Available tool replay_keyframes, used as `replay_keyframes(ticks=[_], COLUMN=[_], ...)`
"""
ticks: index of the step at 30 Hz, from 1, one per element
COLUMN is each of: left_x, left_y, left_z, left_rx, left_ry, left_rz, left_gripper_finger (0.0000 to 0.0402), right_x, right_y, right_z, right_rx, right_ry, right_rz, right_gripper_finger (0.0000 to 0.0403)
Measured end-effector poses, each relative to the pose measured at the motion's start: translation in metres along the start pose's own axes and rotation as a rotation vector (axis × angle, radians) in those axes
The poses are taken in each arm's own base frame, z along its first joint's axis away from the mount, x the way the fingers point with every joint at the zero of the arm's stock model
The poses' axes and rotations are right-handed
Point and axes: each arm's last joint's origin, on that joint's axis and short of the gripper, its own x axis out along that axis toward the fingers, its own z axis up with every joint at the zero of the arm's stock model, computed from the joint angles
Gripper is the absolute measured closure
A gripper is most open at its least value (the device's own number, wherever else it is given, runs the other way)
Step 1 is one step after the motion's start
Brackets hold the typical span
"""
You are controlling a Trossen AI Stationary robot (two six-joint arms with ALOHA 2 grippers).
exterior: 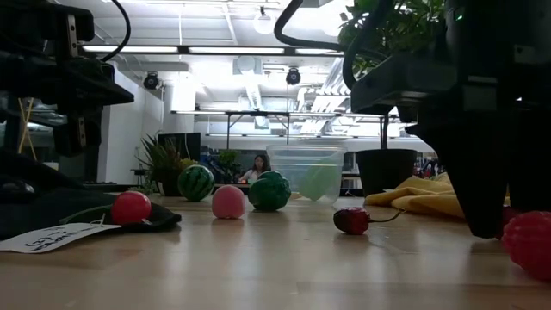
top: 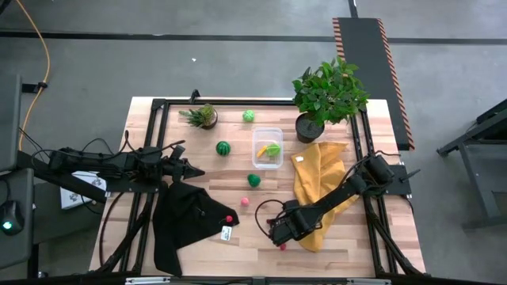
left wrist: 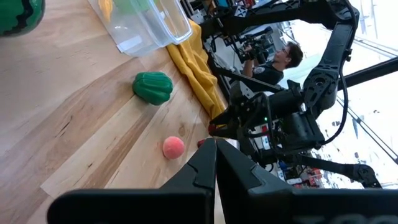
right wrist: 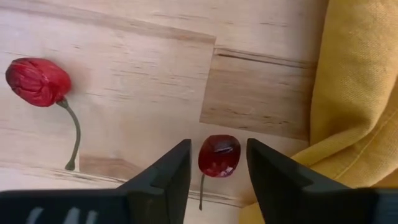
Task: Pick and placing Produce into tupperware
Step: Put the right red cherry into the transparent bin
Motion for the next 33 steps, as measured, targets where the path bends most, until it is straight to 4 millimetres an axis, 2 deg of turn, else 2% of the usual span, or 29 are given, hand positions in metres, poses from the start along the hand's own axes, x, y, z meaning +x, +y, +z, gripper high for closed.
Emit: replay_keyframes(ticks=[5,13,33], left_x=[0.0,0.0,0.0], left_y=[-0.0001,-0.0001,-0.0001], left_z=[0.0,0.0,0.0], left_rx=[0.0,0.0,0.0], left_ry=[0.0,0.0,0.0], left_rz=[0.0,0.0,0.0], left_gripper_finger=[0.0401,0.0401,0.0401], right_x=[-0.0001,-0.0001,-0.0003], right_y=[0.0,0.0,0.0], right_z=[0.0001,0.0001,0.0], right_rx=[0.0,0.0,-0.003], right_ry=[0.0,0.0,0.0], right_rz=[0.001,0.001,0.001], right_gripper_finger=[0.029,0.0311,0.0316])
